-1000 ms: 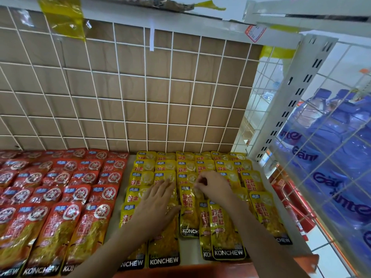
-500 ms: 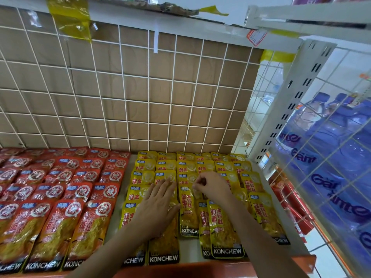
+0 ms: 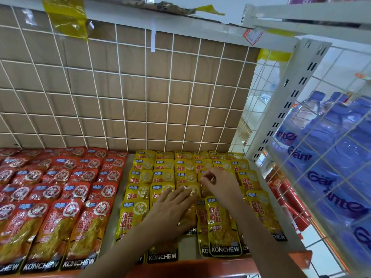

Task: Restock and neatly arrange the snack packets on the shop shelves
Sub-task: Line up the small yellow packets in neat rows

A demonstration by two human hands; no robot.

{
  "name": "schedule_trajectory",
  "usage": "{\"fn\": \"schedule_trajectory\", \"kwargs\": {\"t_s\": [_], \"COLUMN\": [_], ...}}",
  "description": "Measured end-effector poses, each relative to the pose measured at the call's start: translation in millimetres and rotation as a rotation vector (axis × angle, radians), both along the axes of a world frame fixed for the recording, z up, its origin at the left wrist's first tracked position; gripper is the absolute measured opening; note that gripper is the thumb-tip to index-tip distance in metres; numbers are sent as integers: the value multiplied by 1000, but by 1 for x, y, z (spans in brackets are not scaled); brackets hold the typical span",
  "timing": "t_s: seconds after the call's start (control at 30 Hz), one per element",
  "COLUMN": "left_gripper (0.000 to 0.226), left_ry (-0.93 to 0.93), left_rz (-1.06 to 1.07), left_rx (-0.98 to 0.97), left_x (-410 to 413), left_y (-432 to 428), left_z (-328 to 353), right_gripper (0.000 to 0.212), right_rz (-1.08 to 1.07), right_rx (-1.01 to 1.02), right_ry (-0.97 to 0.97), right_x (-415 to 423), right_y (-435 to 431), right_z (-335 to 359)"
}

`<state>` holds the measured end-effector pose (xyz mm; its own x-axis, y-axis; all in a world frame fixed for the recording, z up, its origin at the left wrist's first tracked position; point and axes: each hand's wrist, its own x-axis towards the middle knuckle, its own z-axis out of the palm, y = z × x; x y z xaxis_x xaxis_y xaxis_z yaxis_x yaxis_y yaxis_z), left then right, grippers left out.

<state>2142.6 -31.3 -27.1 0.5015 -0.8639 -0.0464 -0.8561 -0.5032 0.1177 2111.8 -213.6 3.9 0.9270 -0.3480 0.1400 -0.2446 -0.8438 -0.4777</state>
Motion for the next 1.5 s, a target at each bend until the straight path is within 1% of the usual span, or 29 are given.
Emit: {"fn": "schedule_trajectory", "kwargs": {"t_s": [0.03, 0.13, 0.2, 0.27, 0.33, 0.4, 0.43, 0.47, 0.53, 0.57, 0.67, 0.73, 0.77, 0.8, 0.83, 0.9, 0.97, 1.0, 1.07, 1.13, 1.2, 1.23, 1.27, 1.37, 1.4, 1.43, 1.5], "left_gripper": [64, 61, 61, 61, 62, 62, 62, 62, 66, 71, 87, 87, 82, 74, 65, 56, 49, 47, 50, 57, 60, 60, 60, 61, 62, 63, 62], "left_ry": [-4, -25, -75, -62, -75, -75, -71, -58, -62, -38, 80, 104, 124, 149, 174, 226, 340, 425, 634, 837, 971, 1015, 1043, 1035, 1011, 982, 930], "left_rz": [-9, 15, -7, 9, 4, -6, -9, 2, 45, 44, 43, 88, 110, 127, 136, 152, 193, 214, 233, 261, 275, 281, 296, 400, 437, 464, 490], "left_rx": [-13, 55, 12, 25, 16, 26, 22, 12, -36, -50, -132, -187, -214, -237, -273, -410, -549, -590, -658, -693, -718, -744, -771, -820, -828, -830, -823], "left_x": [0, -2, 0, 0, 1, -1, -2, -2, -2, -3, -2, -1, -1, 0, 0, -2, -7, -9, -14, -17, -20, -22, -23, -20, -16, -12, -8], "left_y": [0, 1, 2, 3, 1, 1, 2, 3, 3, 3, 5, 7, 8, 9, 10, 12, 12, 11, 5, 0, -3, -3, -1, 10, 15, 19, 26], "left_z": [-4, -6, -12, -11, -11, -9, -9, -7, -5, -4, -4, -1, 0, 3, 4, 8, 17, 19, 24, 23, 23, 22, 23, 25, 23, 21, 19], "right_gripper": [11, 10, 20, 46, 76, 95, 96, 87, 55, 44, 32, 21, 14, 14, 18, 22, 21, 21, 20, 17, 10, 7, 8, 20, 26, 34, 57], "right_rz": [-13, -11, 50, 134, 189, 216, 219, 214, 193, 184, 179, 172, 157, 135, 112, 90, 76, 73, 86, 104, 114, 99, 64, -46, -59, -71, -91], "right_rx": [-8, -7, 16, -33, -135, -183, -172, -147, -96, -79, -41, -8, 19, 58, 116, 241, 324, 374, 474, 501, 526, 523, 477, 152, 24, -82, -201], "right_ry": [-16, -86, -50, 96, 237, 300, 298, 270, 175, 138, 104, 47, 17, -5, -19, -41, -60, -68, -79, -64, -49, -49, -57, -107, -89, -29, 137], "right_x": [-5, -22, -33, -42, -48, -51, -52, -52, -50, -49, -48, -49, -49, -50, -50, -50, -49, -48, -44, -41, -38, -37, -38, -46, -50, -55, -62], "right_y": [-3, -12, -20, -23, -25, -25, -25, -24, -23, -23, -22, -19, -19, -19, -19, -17, -13, -9, 1, 13, 24, 28, 30, 27, 26, 26, 30], "right_z": [0, 0, 1, 4, 7, 7, 6, 6, 4, 3, 2, 4, 6, 8, 11, 16, 21, 23, 25, 25, 23, 22, 20, 5, -1, -7, -16]}}
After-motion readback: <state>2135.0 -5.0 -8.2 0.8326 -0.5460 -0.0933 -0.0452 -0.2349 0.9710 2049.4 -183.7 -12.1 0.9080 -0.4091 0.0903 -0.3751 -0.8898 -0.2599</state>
